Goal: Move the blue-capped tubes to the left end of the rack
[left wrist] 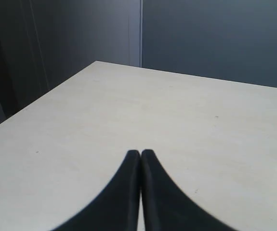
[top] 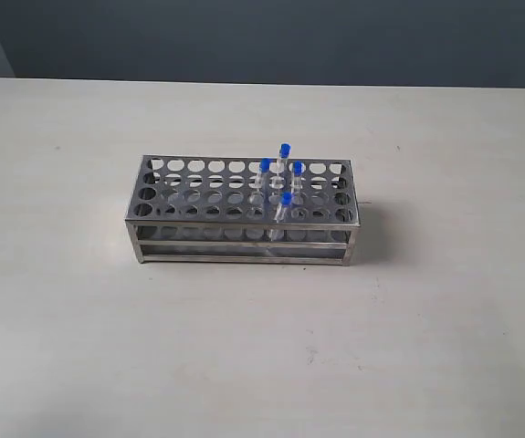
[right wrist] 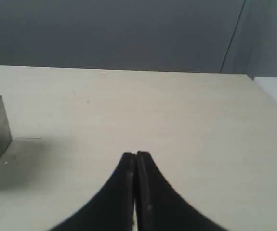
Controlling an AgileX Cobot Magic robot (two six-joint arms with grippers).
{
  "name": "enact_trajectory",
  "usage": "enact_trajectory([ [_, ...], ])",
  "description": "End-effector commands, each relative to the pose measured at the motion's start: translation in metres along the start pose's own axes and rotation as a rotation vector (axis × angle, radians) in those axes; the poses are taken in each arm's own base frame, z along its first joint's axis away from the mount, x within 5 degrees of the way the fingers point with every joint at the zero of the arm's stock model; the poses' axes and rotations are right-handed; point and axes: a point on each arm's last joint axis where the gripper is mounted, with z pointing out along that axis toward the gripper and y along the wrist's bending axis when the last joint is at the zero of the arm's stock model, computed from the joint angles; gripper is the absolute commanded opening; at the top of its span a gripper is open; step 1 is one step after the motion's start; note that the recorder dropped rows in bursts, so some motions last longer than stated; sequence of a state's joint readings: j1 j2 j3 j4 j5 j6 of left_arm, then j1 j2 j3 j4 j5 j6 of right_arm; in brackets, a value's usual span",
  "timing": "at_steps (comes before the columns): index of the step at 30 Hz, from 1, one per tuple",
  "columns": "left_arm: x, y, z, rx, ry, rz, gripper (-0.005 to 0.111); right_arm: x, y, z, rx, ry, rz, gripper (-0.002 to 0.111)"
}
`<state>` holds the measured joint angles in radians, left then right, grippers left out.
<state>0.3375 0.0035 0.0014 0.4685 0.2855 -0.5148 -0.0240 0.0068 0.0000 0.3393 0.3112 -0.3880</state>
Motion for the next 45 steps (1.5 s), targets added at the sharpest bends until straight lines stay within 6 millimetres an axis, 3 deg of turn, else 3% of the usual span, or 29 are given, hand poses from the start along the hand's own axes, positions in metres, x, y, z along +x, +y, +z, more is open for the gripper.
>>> enact_trajectory([
  [1, 0.000, 0.000, 0.000, -0.004, 0.000, -0.002, 0.001, -0.017, -0.008, -0.002, 0.096, -0.184, -0.123, -0.001],
  [10, 0.000, 0.000, 0.000, -0.004, 0.000, -0.002, 0.001, -0.052, -0.019, -0.019, 0.238, -0.610, -0.059, -0.001],
  [12, 0.000, 0.000, 0.000, -0.004, 0.000, -0.002, 0.001, -0.055, -0.021, -0.022, 0.203, -0.678, 0.147, -0.001],
  [15, 0.000, 0.000, 0.000, -0.004, 0.000, -0.002, 0.001, -0.054, -0.024, -0.023, 0.047, -0.724, 0.650, -0.001],
  [17, 0.000, 0.000, 0.000, -0.004, 0.000, -0.002, 0.001, -0.050, -0.022, -0.019, -0.066, -0.673, 0.971, -0.001],
  [19, 0.000, 0.000, 0.000, -0.004, 0.000, -0.002, 0.001, -0.042, -0.018, -0.013, -0.110, -0.543, 1.156, -0.001],
  [24, 0.000, 0.000, 0.000, -0.004, 0.000, -0.002, 0.001, -0.022, -0.008, -0.004, -0.065, -0.270, 1.171, -0.001],
  [26, 0.000, 0.000, 0.000, -0.004, 0.000, -0.002, 0.001, -0.021, -0.008, -0.003, -0.062, -0.257, 1.165, -0.001],
  [28, 0.000, 0.000, 0.000, -0.004, 0.000, -0.002, 0.001, -0.029, -0.011, -0.006, -0.074, -0.369, 1.116, -0.001],
  [32, 0.000, 0.000, 0.000, -0.004, 0.000, -0.002, 0.001, -0.072, -0.015, -0.030, -0.099, -0.801, 0.658, -0.001],
  [35, 0.000, 0.000, 0.000, -0.004, 0.000, -0.002, 0.001, -0.120, -0.016, -0.031, -0.033, -0.781, 0.468, -0.001],
  [39, 0.000, 0.000, 0.000, -0.003, 0.000, -0.004, 0.001, -0.200, -0.012, -0.007, -0.044, -0.784, 0.158, -0.001],
  [42, 0.000, 0.000, 0.000, -0.003, 0.000, -0.004, 0.001, -0.262, -0.004, 0.023, -0.173, -0.836, 0.006, -0.001],
  [44, 0.000, 0.000, 0.000, -0.003, 0.000, -0.004, 0.001, -0.290, 0.005, 0.045, -0.303, -0.816, -0.065, -0.001],
  [45, 0.000, 0.000, 0.000, -0.003, 0.000, -0.004, 0.001, -0.294, 0.010, 0.057, -0.357, -0.779, -0.134, -0.001],
])
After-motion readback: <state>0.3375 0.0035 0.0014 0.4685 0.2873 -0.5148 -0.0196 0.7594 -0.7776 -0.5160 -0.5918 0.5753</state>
